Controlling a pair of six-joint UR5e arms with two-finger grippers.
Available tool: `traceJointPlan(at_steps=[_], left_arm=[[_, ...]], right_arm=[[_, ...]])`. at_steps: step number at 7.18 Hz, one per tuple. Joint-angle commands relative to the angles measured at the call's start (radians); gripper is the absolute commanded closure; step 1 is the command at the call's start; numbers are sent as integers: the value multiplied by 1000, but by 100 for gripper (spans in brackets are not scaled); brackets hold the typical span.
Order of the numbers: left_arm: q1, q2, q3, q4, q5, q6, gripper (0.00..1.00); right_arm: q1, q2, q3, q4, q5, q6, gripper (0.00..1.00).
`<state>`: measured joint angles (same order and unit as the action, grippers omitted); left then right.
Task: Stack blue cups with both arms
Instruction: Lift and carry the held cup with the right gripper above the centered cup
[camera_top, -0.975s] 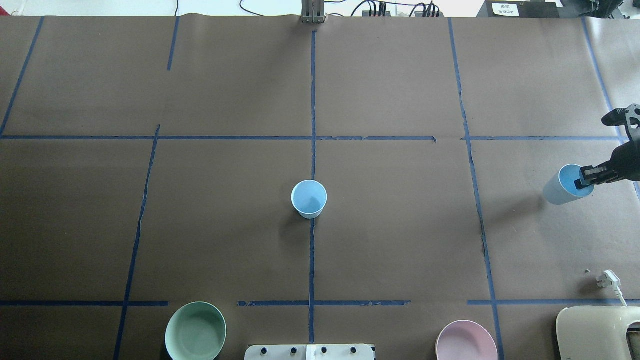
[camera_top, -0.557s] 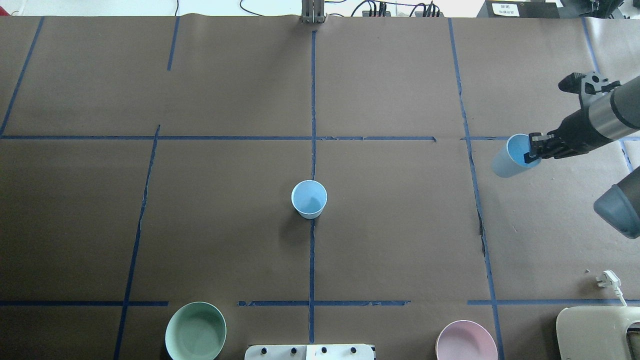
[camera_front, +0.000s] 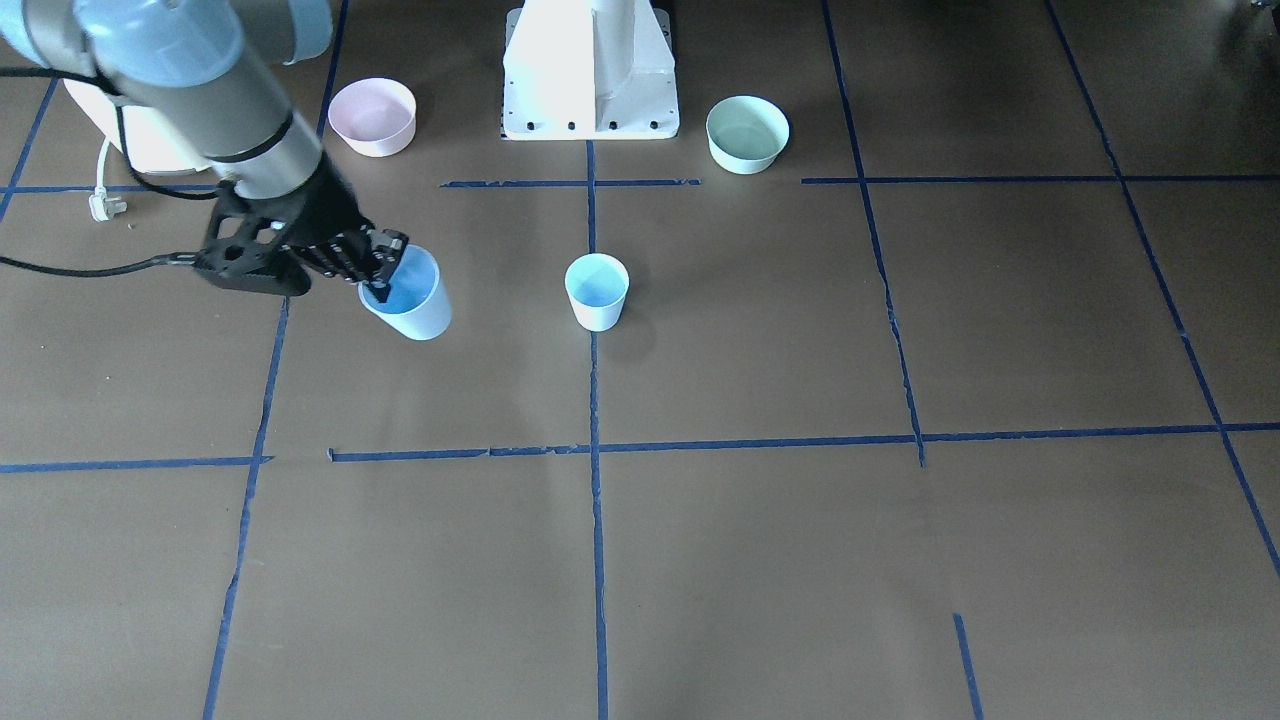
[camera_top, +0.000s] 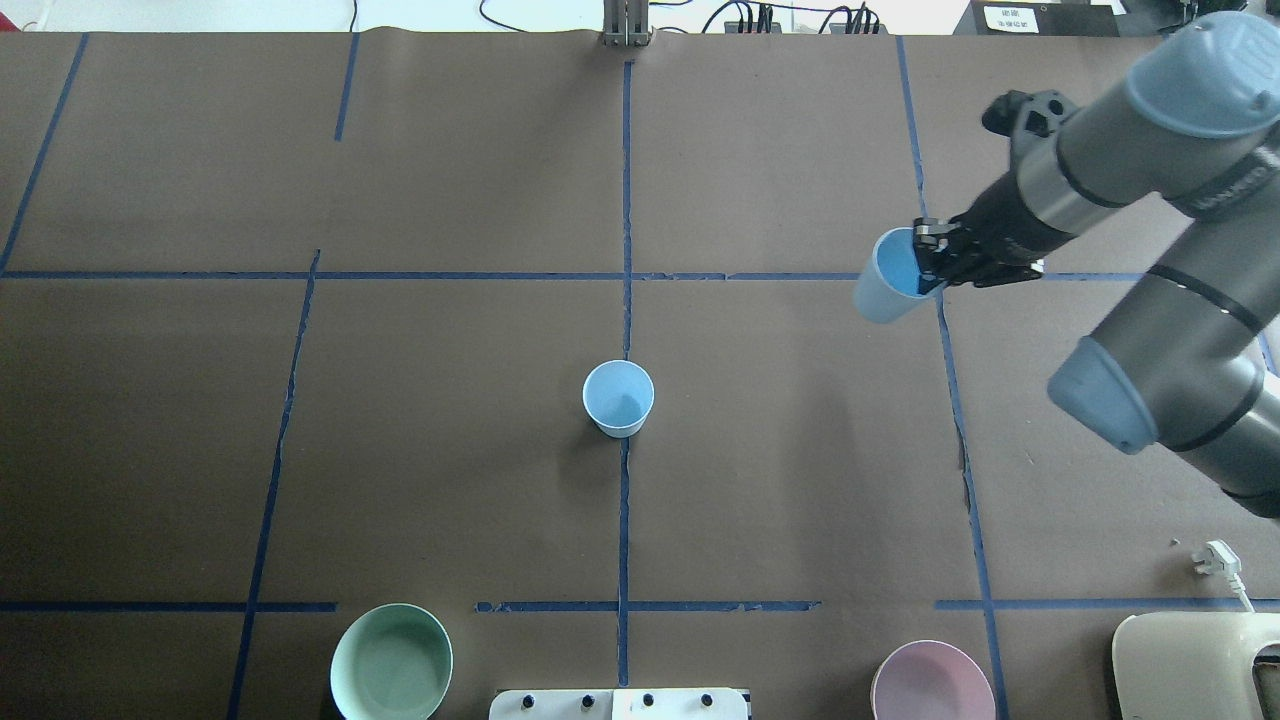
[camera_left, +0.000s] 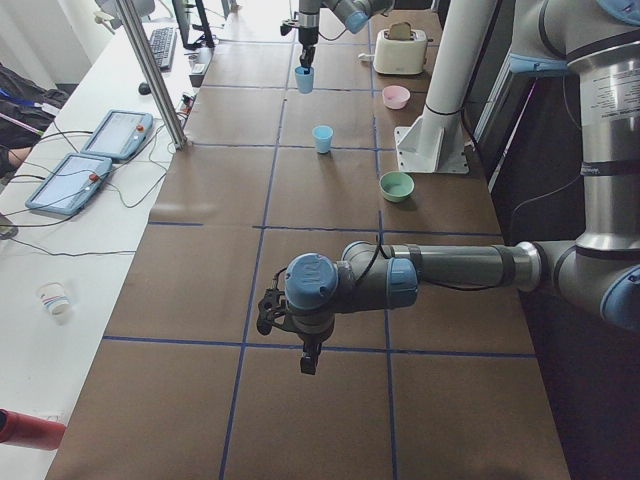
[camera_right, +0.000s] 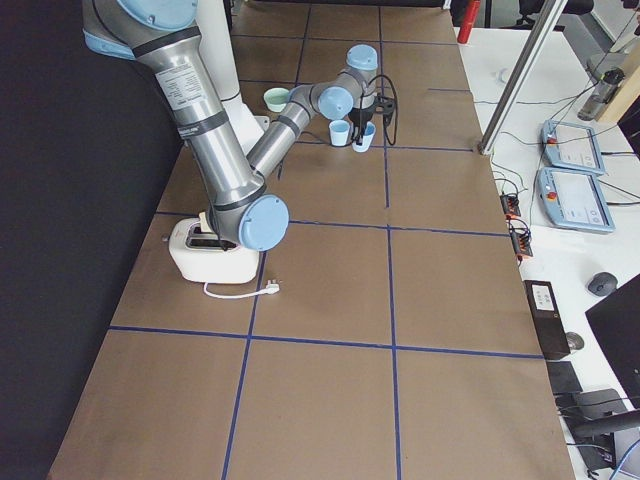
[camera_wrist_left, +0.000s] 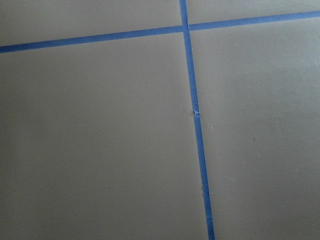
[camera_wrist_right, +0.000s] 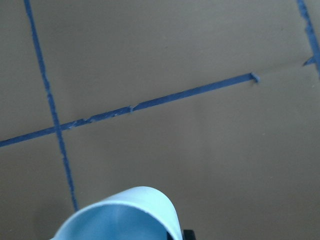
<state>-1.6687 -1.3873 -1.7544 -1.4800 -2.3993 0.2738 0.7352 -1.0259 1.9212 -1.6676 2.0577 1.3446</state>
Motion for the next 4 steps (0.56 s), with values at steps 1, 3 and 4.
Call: traceJointPlan(at_steps=[1, 3, 4], left_arm=[[1, -1, -5, -2, 0, -4, 0], [1, -3, -5, 0, 0, -7, 0], [1, -3, -4, -2, 0, -5, 0]], right_arm=[[-171, 111, -20, -41, -185, 140, 100], [-250, 191, -103, -40, -247, 212, 100], [-279, 190, -108, -38, -289, 215, 100]])
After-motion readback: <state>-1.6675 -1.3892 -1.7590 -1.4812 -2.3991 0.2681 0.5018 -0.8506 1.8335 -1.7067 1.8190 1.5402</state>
